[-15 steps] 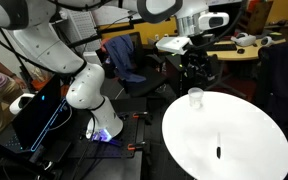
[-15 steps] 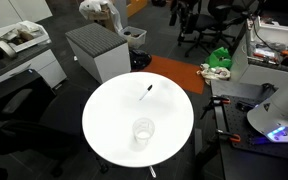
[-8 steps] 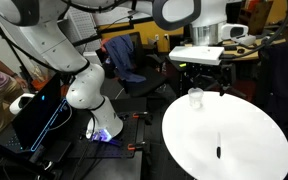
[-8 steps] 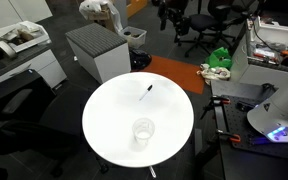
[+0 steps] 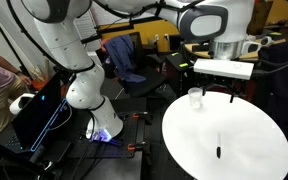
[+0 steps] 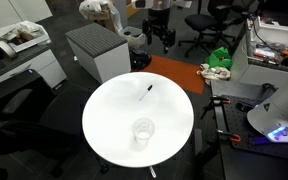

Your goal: Place the marker in the cup

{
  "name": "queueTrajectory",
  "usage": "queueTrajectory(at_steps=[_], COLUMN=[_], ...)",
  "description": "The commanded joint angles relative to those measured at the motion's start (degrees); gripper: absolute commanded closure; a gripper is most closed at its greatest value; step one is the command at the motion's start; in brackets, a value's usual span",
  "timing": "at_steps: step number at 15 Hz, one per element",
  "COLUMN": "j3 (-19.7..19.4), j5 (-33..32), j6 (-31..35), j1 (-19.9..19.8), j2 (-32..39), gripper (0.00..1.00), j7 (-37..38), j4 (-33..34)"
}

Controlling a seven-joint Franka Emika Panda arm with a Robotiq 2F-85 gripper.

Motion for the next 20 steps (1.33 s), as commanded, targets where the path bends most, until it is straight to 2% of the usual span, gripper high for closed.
queueTrajectory(at_steps=[1, 7, 14, 20], j3=[2.01, 3.51, 3.87, 4.05], j5=[3.82, 2.11, 2.39, -1.64], j6=[-0.27, 0.75, 0.53, 4.88], j1=[-1.84, -3.52, -4.08, -3.48], j2=[6.12, 10.3, 10.03, 9.22], gripper=[0.0, 0.0, 0.0, 0.0], j7=[-2.8, 2.33, 0.74, 6.59], j4=[3.98, 4.45, 3.67, 0.9])
